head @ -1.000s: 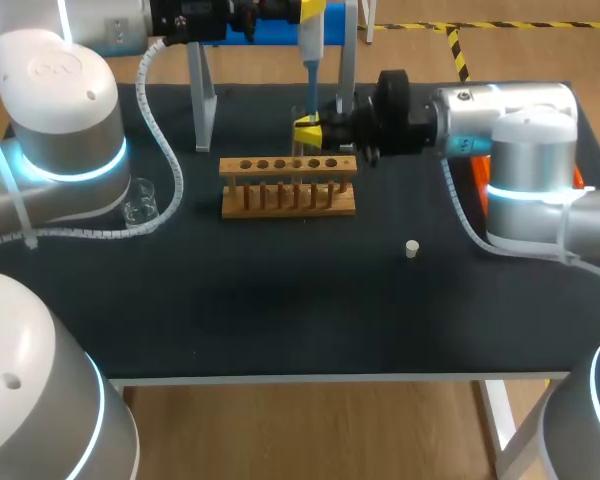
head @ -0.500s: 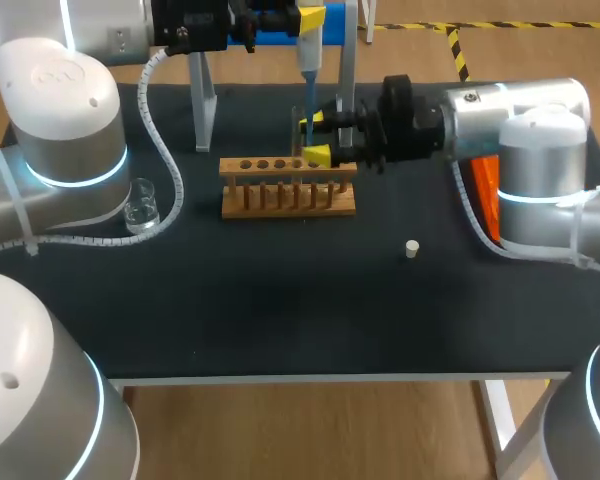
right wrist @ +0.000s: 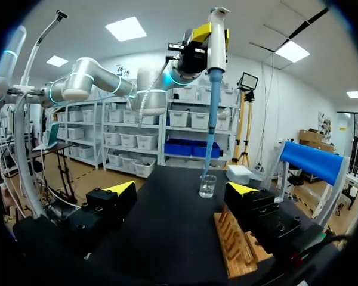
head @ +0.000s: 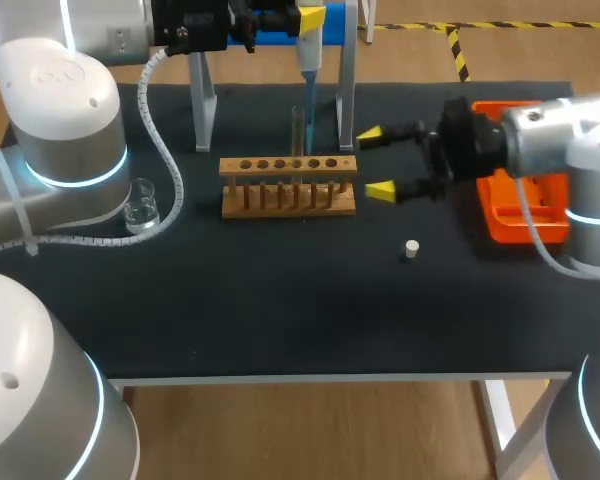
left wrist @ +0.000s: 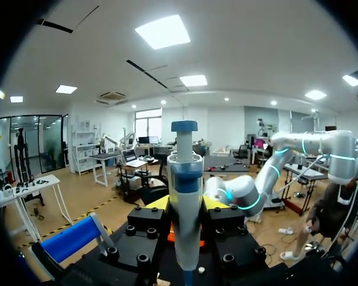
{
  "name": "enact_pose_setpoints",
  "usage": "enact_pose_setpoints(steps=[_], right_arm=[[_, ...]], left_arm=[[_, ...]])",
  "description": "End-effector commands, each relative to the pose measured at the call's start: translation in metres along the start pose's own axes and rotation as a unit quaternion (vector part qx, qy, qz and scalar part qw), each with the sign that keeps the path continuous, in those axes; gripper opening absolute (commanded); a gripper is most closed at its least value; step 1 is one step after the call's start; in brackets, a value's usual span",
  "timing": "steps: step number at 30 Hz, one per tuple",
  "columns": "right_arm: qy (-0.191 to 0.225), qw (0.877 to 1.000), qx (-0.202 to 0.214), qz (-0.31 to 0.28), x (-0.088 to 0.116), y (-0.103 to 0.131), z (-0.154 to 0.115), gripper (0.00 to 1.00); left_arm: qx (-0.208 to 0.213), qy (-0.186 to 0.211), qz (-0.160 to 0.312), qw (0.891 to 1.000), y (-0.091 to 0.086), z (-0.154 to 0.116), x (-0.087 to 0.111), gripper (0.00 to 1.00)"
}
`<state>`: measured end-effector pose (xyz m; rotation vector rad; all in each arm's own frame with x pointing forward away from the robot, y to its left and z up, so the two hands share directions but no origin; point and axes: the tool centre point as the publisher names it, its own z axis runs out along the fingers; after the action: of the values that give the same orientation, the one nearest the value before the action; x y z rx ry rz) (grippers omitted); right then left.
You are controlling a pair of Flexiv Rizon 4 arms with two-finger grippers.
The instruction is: Invert the test tube, pick up the pipette, mount the tip to pipette, aspirate from beaker and dispense into the tube, eject the tip, return the pipette, and cap with the stopper.
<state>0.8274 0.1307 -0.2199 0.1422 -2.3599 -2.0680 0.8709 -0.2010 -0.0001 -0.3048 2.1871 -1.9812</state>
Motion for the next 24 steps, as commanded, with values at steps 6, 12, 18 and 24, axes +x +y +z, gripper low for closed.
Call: enact_pose_setpoints(steps=[6, 12, 18, 24], right_arm=[[-0.024, 1.0, 0.012, 0.009, 0.027, -0.0048, -0.043, 1.0], [-0.024, 1.0, 0.012, 0.009, 0.027, -0.0048, -0.043, 1.0], [-0.024, 1.0, 0.012, 0.009, 0.027, -0.0048, -0.043, 1.0], [-0.024, 1.0, 0.012, 0.009, 0.027, -0.0048, -0.043, 1.0]], left_arm=[[0.002, 0.001, 0.0, 1.0, 0.0004, 0.0001, -0.0006, 0.0], [0.002, 0.001, 0.0, 1.0, 0.0004, 0.0001, -0.0006, 0.0], [0.002, 0.001, 0.0, 1.0, 0.0004, 0.0001, -0.0006, 0.0], [0.002, 0.001, 0.0, 1.0, 0.0004, 0.0001, -0.0006, 0.0]])
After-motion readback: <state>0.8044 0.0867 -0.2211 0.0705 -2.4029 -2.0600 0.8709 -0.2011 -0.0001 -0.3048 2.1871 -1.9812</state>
